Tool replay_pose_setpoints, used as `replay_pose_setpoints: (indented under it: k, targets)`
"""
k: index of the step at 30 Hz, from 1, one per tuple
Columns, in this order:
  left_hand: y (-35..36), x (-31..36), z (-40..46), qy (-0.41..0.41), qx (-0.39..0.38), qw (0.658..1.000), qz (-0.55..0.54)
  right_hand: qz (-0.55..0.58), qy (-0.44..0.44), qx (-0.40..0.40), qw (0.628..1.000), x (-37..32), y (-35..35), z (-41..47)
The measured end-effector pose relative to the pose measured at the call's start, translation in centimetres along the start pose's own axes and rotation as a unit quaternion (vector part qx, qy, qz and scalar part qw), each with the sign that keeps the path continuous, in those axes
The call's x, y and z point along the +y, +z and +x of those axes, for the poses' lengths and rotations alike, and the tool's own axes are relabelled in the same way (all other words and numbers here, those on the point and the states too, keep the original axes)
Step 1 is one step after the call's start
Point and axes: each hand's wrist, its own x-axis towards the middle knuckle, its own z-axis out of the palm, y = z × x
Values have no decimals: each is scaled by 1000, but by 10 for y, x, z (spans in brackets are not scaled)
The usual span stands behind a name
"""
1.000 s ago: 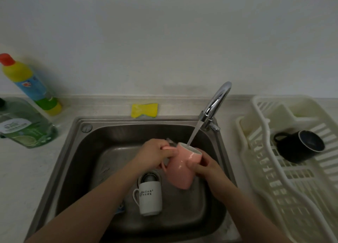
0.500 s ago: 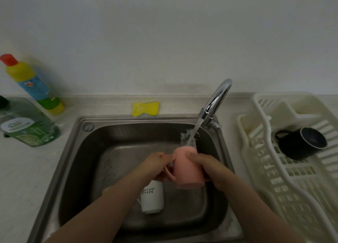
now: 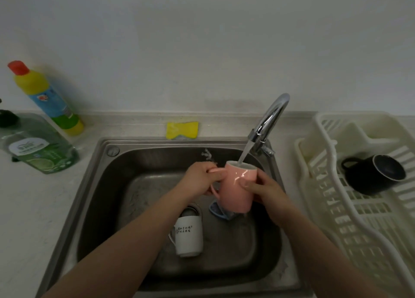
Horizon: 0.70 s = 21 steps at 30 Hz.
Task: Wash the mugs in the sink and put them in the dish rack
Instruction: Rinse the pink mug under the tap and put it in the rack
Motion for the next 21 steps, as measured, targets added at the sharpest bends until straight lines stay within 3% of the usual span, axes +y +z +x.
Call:
replay_pose_setpoints:
  k: [2,7,11,15,19,21]
  targets:
    - [-8,-6,3,8,26,999,-16,-25,-24,-13,999,0,9,6]
    - [-5,-11,-8,20,-12,998,51,-51,-29,-36,998,11,2,-7]
    - [-12,-15,-6,-1,43,999,-15,-47,-24,-33,998,1,17,7]
    - [-5,-12,-11,-1,-21,1000,18,-60,4,-34,998,9,5,-9]
    - [-4,-12,-8,-62,-4,996,-61,-60,61,11,996,5,14,6]
    - [-6,-15,-13,-117,-31,988,-91,-87,110,5,990,6,22,6]
